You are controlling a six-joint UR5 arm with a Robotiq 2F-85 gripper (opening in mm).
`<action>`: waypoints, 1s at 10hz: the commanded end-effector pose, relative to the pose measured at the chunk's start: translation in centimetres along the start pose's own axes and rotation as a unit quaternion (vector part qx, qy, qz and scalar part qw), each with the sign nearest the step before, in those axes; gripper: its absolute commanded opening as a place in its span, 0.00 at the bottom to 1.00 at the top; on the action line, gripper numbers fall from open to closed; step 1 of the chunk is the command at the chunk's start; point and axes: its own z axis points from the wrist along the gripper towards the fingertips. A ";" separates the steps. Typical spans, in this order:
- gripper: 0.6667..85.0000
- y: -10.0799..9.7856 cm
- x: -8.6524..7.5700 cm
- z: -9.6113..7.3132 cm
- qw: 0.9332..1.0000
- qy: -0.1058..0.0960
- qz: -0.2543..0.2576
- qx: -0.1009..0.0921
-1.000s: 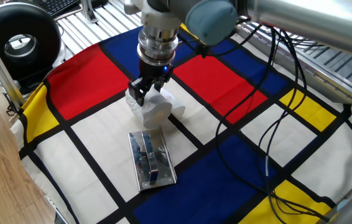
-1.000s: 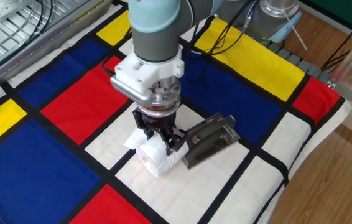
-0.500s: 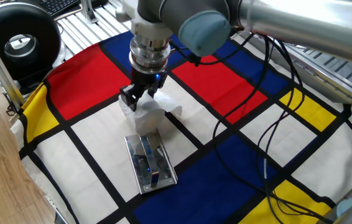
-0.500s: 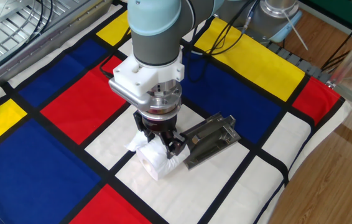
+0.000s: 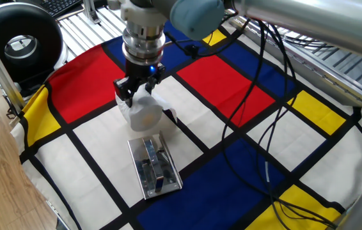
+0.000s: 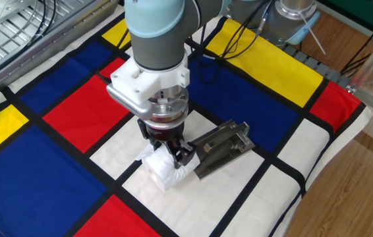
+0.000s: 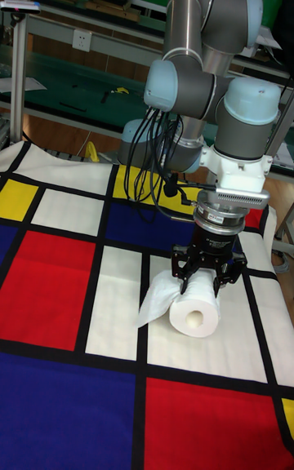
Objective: Put the toilet paper on its holder
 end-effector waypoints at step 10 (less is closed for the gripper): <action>0.01 1.6 0.0 -0.5 0.999 0.008 0.021 -0.030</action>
